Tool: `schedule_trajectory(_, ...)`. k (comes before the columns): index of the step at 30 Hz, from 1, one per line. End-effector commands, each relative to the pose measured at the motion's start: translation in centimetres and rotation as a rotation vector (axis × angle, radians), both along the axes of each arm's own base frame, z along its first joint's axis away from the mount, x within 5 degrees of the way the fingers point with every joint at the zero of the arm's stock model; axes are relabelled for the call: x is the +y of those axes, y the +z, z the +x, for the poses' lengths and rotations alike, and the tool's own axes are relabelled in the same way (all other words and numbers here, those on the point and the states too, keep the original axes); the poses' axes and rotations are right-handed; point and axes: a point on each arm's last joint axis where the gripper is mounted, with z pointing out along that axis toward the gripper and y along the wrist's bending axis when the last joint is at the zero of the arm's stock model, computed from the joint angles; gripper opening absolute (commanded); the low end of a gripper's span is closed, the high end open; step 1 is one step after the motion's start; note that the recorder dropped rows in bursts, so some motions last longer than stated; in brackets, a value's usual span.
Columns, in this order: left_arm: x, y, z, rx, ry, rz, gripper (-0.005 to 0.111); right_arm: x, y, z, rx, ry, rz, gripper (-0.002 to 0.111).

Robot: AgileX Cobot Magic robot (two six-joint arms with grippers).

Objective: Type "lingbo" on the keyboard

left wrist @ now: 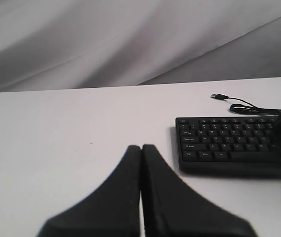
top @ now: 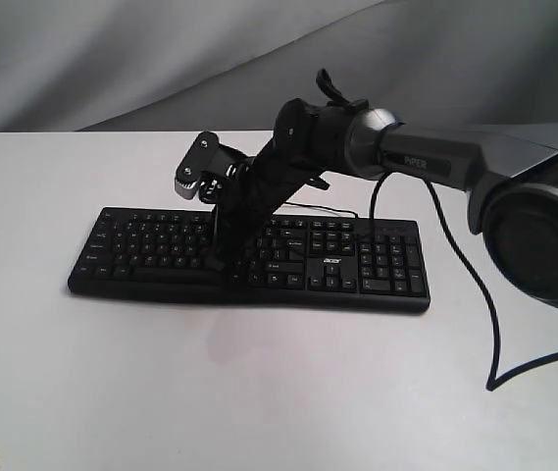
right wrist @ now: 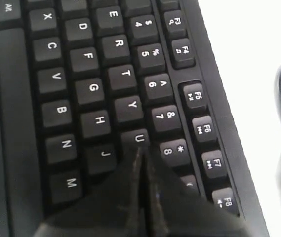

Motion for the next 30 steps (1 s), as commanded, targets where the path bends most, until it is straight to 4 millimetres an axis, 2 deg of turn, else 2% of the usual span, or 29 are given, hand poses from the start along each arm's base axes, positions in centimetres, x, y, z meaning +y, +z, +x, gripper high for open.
schedule_trajectory(1,0.0,-0.1,0.0,-0.006,0.0,-0.005,0.001,-0.3,0.2,0.2,-0.001,-0.005,-0.002,0.0)
schedule_trajectory(6,0.0,-0.1,0.0,-0.006,0.0,-0.005,0.001,-0.3,-0.7,0.3,0.011,-0.006,-0.011,0.0)
schedule_trajectory(11,0.0,-0.1,0.0,-0.006,0.0,-0.005,0.001,-0.3,1.7,-0.1,0.0,0.011,0.004,0.0)
schedule_trajectory(14,0.0,-0.1,0.0,-0.006,0.0,-0.005,0.001,0.2,2.3,-0.6,0.008,0.028,0.006,0.0)
schedule_trajectory(26,0.0,-0.1,0.0,-0.006,0.0,-0.005,0.001,2.3,2.3,-2.4,0.02,0.089,0.001,0.0)
schedule_trajectory(30,0.0,-0.1,0.0,-0.006,0.0,-0.005,0.001,2.5,1.4,-2.5,0.021,0.089,-0.006,0.0)
